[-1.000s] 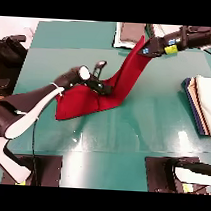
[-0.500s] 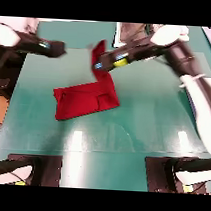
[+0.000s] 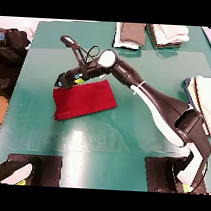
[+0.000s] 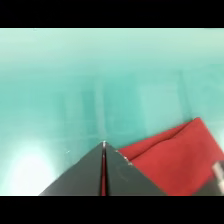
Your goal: Fold the shirts.
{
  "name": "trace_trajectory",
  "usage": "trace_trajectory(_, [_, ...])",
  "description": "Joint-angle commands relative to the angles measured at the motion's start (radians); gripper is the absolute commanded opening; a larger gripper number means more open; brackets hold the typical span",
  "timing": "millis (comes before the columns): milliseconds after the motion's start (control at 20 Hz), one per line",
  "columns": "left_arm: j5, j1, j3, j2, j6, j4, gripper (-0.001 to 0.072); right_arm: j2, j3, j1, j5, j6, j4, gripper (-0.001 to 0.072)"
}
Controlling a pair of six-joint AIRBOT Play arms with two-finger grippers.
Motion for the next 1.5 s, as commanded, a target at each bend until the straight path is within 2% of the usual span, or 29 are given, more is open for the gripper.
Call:
trace_trajectory(0, [-0.020,0.006,-0.001,0.009,0.000,-0.002,0.0033,0.072,-0.124,-0.097,0.004,0.008,-0.099,0.0255])
trace_trajectory(200, [-0.019,0.004,-0.001,0.006,0.003,-0.053,0.0033,0.208,-0.375,-0.309,0.101,0.105,-0.287,0.0258])
trace_trajectory(250, [-0.018,-0.005,-0.001,0.003,0.008,-0.056,0.0033,0.224,-0.430,-0.367,0.129,0.111,-0.297,0.0317])
trace_trajectory(300, [-0.012,-0.022,-0.001,0.002,0.009,-0.056,0.0033,0.227,-0.471,-0.417,0.152,0.118,-0.292,0.0490])
trace_trajectory(350, [0.002,-0.042,-0.001,0.002,0.011,-0.056,0.0033,0.225,-0.511,-0.457,0.167,0.137,-0.293,0.0608])
trace_trajectory(450, [0.048,-0.087,-0.001,0.002,0.020,-0.056,0.0033,0.206,-0.566,-0.502,0.162,0.145,-0.283,0.0605])
trace_trajectory(550, [0.085,-0.119,-0.001,0.002,0.026,-0.056,0.0032,0.166,-0.586,-0.507,0.152,0.142,-0.200,0.0596])
trace_trajectory(700, [0.092,-0.133,-0.001,0.002,0.026,-0.060,0.0033,0.094,-0.582,-0.457,0.113,0.114,-0.056,0.0595])
trace_trajectory(850, [0.090,-0.133,-0.001,0.002,0.026,-0.060,0.0033,-0.001,-0.499,-0.370,0.109,0.111,-0.002,0.0594])
trace_trajectory(900, [0.086,-0.133,-0.001,0.002,0.026,-0.061,0.0033,-0.033,-0.456,-0.335,0.110,0.111,-0.003,0.0559])
trace_trajectory(1000, [0.085,-0.133,-0.001,0.002,0.026,-0.078,0.0033,-0.087,-0.373,-0.275,0.098,0.111,-0.004,0.0357])
trace_trajectory(1100, [0.082,-0.133,-0.001,0.002,0.026,-0.102,0.0032,-0.123,-0.295,-0.235,0.076,0.109,-0.010,0.0092])
trace_trajectory(1150, [0.078,-0.133,-0.001,0.002,0.026,-0.111,0.0032,-0.129,-0.257,-0.225,0.066,0.106,-0.018,0.0016])
trace_trajectory(1250, [0.074,-0.133,-0.001,0.002,0.026,-0.126,0.0032,-0.116,-0.192,-0.238,0.050,0.107,-0.042,0.0015])
trace_trajectory(1450, [0.072,-0.170,-0.001,0.002,0.027,-0.139,0.0032,-0.002,-0.118,-0.372,0.086,0.144,-0.210,0.0015])
